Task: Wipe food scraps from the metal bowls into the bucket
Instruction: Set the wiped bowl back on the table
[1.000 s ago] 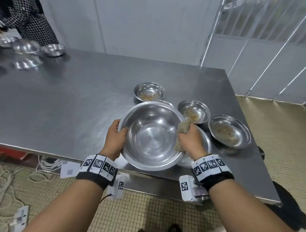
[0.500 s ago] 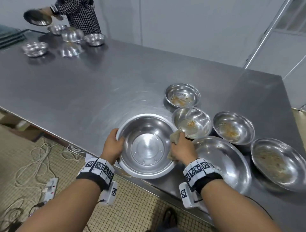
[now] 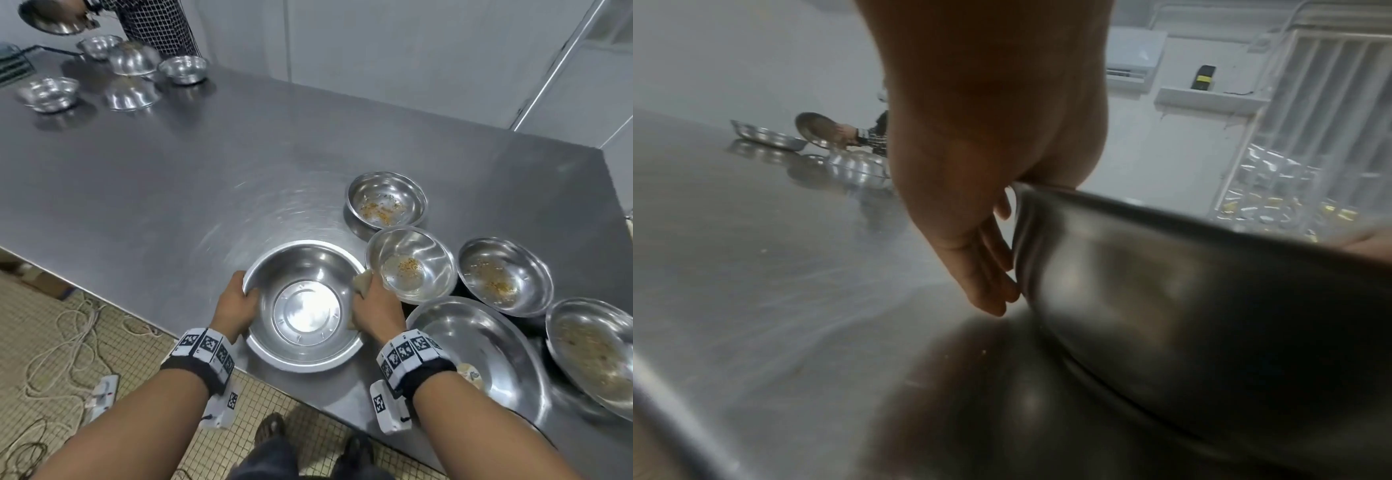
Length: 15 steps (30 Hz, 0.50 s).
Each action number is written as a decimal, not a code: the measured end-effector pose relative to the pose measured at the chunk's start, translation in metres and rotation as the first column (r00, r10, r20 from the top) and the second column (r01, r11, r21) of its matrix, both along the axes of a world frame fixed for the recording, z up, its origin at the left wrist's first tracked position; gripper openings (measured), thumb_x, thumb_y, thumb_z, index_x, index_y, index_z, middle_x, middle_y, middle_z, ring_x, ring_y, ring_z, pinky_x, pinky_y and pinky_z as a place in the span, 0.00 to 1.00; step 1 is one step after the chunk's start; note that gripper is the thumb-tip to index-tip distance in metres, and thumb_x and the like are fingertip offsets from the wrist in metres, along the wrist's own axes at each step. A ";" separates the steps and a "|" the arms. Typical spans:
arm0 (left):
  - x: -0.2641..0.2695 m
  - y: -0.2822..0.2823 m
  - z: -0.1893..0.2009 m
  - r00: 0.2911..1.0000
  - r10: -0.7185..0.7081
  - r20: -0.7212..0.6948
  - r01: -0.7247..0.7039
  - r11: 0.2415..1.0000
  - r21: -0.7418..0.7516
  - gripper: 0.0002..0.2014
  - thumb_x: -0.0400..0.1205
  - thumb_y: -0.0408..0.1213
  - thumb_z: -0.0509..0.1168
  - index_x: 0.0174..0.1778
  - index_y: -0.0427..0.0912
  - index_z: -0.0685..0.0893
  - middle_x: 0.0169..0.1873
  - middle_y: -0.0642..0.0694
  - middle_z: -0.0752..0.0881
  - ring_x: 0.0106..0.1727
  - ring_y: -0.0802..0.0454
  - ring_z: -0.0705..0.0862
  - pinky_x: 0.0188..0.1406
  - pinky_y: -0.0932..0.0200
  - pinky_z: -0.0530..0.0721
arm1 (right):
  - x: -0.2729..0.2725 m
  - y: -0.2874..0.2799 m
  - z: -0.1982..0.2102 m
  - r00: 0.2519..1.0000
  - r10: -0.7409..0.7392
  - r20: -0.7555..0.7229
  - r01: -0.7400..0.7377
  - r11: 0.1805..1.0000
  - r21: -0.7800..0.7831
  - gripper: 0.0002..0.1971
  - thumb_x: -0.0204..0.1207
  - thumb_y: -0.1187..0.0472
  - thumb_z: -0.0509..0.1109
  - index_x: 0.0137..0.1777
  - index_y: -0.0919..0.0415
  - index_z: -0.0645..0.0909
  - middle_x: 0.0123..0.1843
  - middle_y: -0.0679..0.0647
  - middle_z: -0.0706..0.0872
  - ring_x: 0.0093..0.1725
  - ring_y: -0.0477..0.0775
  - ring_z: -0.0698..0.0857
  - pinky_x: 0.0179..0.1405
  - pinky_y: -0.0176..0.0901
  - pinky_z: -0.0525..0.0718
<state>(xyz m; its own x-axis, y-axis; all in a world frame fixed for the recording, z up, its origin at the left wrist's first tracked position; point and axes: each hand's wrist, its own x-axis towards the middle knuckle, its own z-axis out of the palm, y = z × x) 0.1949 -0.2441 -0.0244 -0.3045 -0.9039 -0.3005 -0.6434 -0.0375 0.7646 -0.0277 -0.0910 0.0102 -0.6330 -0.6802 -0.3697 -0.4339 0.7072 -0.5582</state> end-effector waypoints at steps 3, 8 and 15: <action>-0.003 -0.012 -0.002 0.995 -0.094 0.029 0.094 0.995 0.016 0.12 0.89 0.40 0.58 0.66 0.55 0.70 0.47 0.41 0.85 0.39 0.39 0.87 0.26 0.54 0.79 | 0.005 0.000 0.001 0.997 -0.074 -0.023 0.075 0.997 0.023 0.25 0.89 0.49 0.58 0.82 0.57 0.63 0.60 0.63 0.88 0.59 0.65 0.87 0.61 0.56 0.84; -0.007 -0.032 -0.003 0.974 -0.223 0.036 0.221 0.975 0.035 0.16 0.89 0.44 0.59 0.72 0.55 0.68 0.47 0.41 0.86 0.38 0.41 0.87 0.28 0.53 0.80 | 0.017 -0.002 -0.003 0.981 -0.193 -0.032 0.193 0.981 -0.016 0.24 0.87 0.47 0.59 0.80 0.54 0.65 0.63 0.64 0.87 0.59 0.67 0.88 0.64 0.63 0.86; -0.018 -0.053 0.003 0.924 -0.374 0.077 0.373 0.927 0.029 0.23 0.87 0.48 0.64 0.76 0.54 0.65 0.52 0.40 0.87 0.45 0.42 0.88 0.42 0.45 0.89 | 0.020 0.001 -0.011 0.961 -0.248 -0.121 0.251 0.968 0.005 0.19 0.85 0.42 0.53 0.68 0.52 0.67 0.54 0.62 0.89 0.51 0.66 0.89 0.56 0.62 0.88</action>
